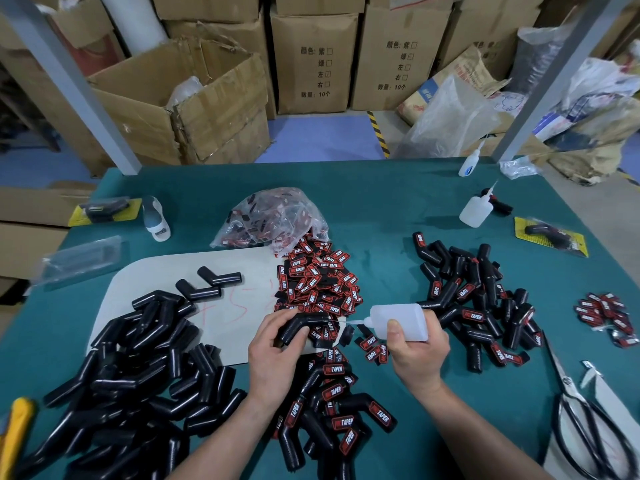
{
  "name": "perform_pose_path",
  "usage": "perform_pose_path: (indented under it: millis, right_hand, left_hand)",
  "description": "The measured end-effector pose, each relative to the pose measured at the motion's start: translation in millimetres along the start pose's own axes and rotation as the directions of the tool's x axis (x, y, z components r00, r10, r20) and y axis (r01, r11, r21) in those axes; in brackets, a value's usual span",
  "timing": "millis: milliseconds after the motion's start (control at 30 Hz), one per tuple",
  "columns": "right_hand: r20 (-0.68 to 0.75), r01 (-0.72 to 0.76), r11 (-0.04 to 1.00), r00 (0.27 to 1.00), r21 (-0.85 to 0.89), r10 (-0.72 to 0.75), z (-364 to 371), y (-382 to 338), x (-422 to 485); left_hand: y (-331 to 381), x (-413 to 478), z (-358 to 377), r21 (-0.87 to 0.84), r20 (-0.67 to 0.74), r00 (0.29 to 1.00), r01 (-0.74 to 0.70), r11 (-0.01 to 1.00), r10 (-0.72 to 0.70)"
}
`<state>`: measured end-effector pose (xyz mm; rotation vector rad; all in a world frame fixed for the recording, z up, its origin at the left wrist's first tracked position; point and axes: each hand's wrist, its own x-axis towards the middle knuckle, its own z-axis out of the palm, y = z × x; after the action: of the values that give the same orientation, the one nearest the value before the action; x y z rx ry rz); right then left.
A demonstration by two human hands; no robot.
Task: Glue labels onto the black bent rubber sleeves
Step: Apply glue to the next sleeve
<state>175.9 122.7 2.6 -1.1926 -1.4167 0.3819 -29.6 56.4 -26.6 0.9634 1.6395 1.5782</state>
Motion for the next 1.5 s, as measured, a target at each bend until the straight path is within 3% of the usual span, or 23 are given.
perform_pose_path:
  millis: [367, 633, 900, 1500]
  right_hand:
    - [0.004, 0.037, 0.999, 0.999, -0.006, -0.037, 1, 4, -1]
    - [0.016, -0.069, 0.991, 0.998, 0.111, 0.067, 2, -4, -8]
    - [0.062, -0.050, 0.990, 0.997, 0.131, 0.043, 2, -12, -9]
    - [0.072, -0.025, 0.996, 0.997, 0.081, 0.019, 1, -6, -8]
  left_hand:
    - [-1, 0, -1, 0.013, -0.003, 1.000, -0.012, 1.000, 0.012]
    - [3, -1, 1, 0.021, 0.001, 1.000, -0.012, 1.000, 0.012]
    - [2, -3, 1, 0.038, 0.041, 0.999, -0.015, 0.999, 0.013]
    - [3, -3, 2, 0.026, 0.036, 0.999, -0.033, 0.999, 0.032]
